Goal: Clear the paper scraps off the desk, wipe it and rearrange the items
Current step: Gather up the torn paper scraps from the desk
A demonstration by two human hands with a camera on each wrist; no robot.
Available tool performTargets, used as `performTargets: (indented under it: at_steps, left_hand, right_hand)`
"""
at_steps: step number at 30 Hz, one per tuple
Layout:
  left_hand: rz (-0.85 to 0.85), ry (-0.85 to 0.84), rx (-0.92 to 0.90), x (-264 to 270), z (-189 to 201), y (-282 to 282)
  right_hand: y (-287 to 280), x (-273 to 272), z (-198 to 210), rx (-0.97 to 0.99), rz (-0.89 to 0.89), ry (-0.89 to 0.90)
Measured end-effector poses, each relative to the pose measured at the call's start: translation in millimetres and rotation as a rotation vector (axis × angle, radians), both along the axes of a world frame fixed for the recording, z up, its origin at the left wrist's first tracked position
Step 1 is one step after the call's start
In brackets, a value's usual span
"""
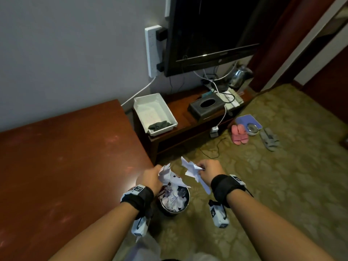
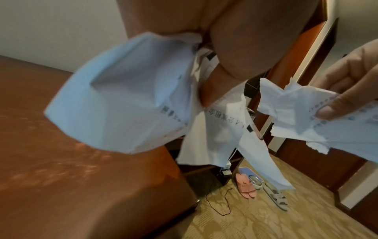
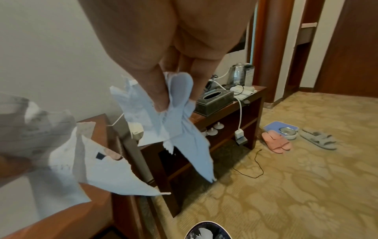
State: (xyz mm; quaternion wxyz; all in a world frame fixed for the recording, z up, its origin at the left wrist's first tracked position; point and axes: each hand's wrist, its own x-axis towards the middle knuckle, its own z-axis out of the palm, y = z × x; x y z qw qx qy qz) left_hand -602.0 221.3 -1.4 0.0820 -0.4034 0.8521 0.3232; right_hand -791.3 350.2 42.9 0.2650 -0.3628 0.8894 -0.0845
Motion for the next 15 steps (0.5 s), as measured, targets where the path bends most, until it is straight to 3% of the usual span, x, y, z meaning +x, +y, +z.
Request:
performTargets:
  at_steps: [7, 15]
  left_hand:
    - [0.034, -0.052, 0.024, -87.2, -23.6, -0.7]
    - [0.209, -0.169, 0.069, -152.5, -86.4, 67.2]
  right_hand:
    - [-19.3, -74.8, -37.5, 0.045, 0.051, -0.086]
    - [-20.6, -139.2, -127.8, 0.063, 0.251, -0.184]
